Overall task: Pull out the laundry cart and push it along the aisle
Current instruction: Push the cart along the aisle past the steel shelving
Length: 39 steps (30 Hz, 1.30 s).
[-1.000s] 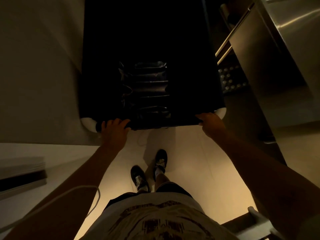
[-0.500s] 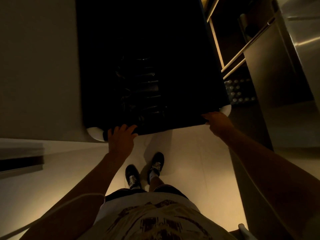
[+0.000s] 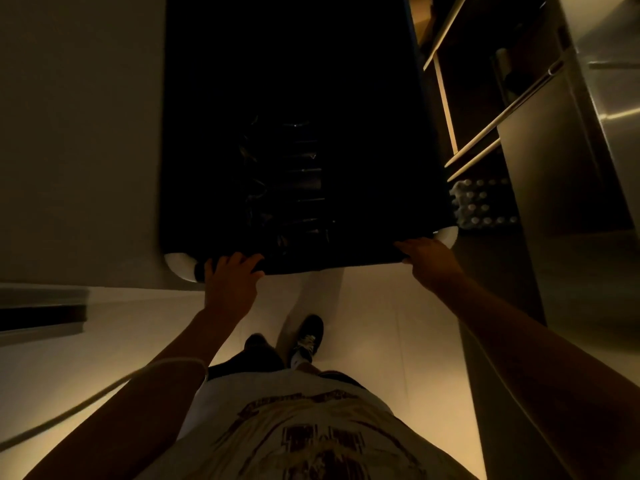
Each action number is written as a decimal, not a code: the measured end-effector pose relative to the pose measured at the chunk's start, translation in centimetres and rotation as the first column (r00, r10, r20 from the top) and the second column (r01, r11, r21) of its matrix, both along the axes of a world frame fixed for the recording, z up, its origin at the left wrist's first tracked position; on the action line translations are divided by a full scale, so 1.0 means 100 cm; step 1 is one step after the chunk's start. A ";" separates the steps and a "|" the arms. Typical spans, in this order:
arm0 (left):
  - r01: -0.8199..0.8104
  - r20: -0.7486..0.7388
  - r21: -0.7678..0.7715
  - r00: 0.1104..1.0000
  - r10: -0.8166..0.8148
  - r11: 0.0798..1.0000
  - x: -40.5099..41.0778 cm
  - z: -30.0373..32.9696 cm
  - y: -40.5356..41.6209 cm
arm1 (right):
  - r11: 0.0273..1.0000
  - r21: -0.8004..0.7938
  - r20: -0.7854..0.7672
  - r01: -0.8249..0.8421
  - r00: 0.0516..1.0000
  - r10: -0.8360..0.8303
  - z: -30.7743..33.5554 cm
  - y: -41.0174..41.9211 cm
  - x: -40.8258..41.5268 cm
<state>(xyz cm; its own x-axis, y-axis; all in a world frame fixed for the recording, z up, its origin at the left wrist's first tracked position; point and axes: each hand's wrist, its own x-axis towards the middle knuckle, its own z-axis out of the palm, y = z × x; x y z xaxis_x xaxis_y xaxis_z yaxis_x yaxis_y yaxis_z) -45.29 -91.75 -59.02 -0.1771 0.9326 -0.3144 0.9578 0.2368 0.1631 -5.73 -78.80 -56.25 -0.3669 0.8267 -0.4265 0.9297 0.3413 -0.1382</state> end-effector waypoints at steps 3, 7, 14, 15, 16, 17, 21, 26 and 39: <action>-0.003 -0.001 -0.005 1.000 0.003 1.000 -0.001 0.001 0.006 | 1.000 0.004 -0.003 -0.010 1.000 0.010 0.000 0.005 -0.001; -0.021 0.009 -0.034 1.000 0.021 0.999 -0.003 0.001 0.016 | 1.000 0.024 -0.027 -0.009 1.000 0.009 -0.001 0.013 -0.002; -0.034 0.037 -0.048 0.999 0.036 0.998 -0.011 0.006 0.047 | 0.998 0.061 -0.046 0.001 0.999 0.002 -0.006 0.037 -0.012; -0.038 0.042 -0.052 0.998 0.040 0.998 -0.013 0.007 0.053 | 0.998 0.060 -0.049 0.003 0.999 0.000 -0.007 0.043 -0.013; -0.045 0.051 -0.055 0.998 0.048 0.997 -0.014 0.008 0.059 | 0.998 0.065 -0.054 0.008 0.999 -0.005 -0.007 0.049 -0.015; -0.051 0.058 -0.055 0.997 0.054 0.997 -0.016 0.009 0.066 | 0.997 0.073 -0.062 0.016 0.998 -0.011 -0.007 0.055 -0.018; -0.053 0.066 -0.061 0.996 0.057 0.997 -0.028 0.007 0.104 | 0.996 0.081 -0.073 0.036 0.997 -0.031 -0.006 0.089 -0.031; -0.039 0.085 -0.018 0.996 0.041 0.999 -0.045 0.001 0.153 | 0.994 0.092 -0.080 0.062 0.995 -0.055 -0.005 0.138 -0.050; -0.030 0.077 -0.003 0.997 0.031 1.000 -0.091 -0.005 0.288 | 0.989 0.106 -0.100 0.106 0.990 -0.096 -0.004 0.258 -0.100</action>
